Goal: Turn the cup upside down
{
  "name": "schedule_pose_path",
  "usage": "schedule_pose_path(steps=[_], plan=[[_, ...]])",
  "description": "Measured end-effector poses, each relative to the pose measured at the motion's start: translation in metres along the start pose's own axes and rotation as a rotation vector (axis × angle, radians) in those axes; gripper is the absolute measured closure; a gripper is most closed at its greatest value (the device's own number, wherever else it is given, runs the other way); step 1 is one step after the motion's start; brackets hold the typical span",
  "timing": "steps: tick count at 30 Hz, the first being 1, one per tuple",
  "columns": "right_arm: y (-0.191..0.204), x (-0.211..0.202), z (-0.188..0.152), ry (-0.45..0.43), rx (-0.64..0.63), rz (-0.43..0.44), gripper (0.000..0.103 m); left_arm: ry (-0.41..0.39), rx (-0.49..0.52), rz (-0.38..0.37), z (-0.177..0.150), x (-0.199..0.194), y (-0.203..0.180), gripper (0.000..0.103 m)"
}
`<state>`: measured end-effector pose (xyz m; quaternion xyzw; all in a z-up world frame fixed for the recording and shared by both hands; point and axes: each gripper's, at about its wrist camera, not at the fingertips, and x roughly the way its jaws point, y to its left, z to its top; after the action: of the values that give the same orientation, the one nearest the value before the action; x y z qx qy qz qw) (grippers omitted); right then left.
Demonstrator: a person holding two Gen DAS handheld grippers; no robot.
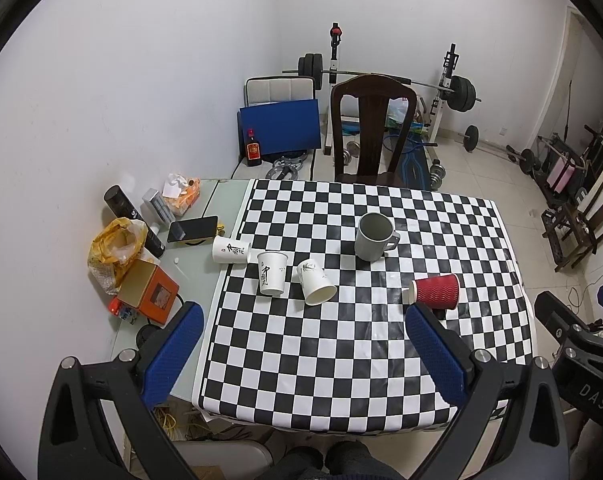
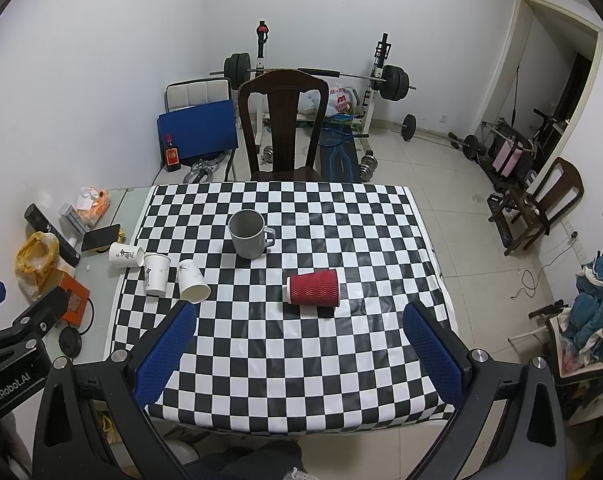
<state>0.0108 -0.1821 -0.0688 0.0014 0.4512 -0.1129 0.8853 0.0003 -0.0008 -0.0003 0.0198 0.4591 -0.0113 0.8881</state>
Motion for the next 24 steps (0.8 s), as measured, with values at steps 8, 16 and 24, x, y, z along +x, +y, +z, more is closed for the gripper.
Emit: schedule_pose_path(steps=[8,16,24], plan=[[0.0002,-0.0013,0.0009,0.001,0.001,0.003,0.0,-0.003,0.0,0.0,0.0,0.0001,-0.0002,0.0],[0.0001,-0.0027,0.0007,0.002,0.001,0.004,0.0,-0.003,-0.001,0.0,0.0,0.0001,-0.0003,0.0],[-0.0052,-0.0008,-0.0049,0.003,0.002,0.007,0.0,-0.004,-0.002,0.002,0.0,0.0004,-0.0004,0.0]])
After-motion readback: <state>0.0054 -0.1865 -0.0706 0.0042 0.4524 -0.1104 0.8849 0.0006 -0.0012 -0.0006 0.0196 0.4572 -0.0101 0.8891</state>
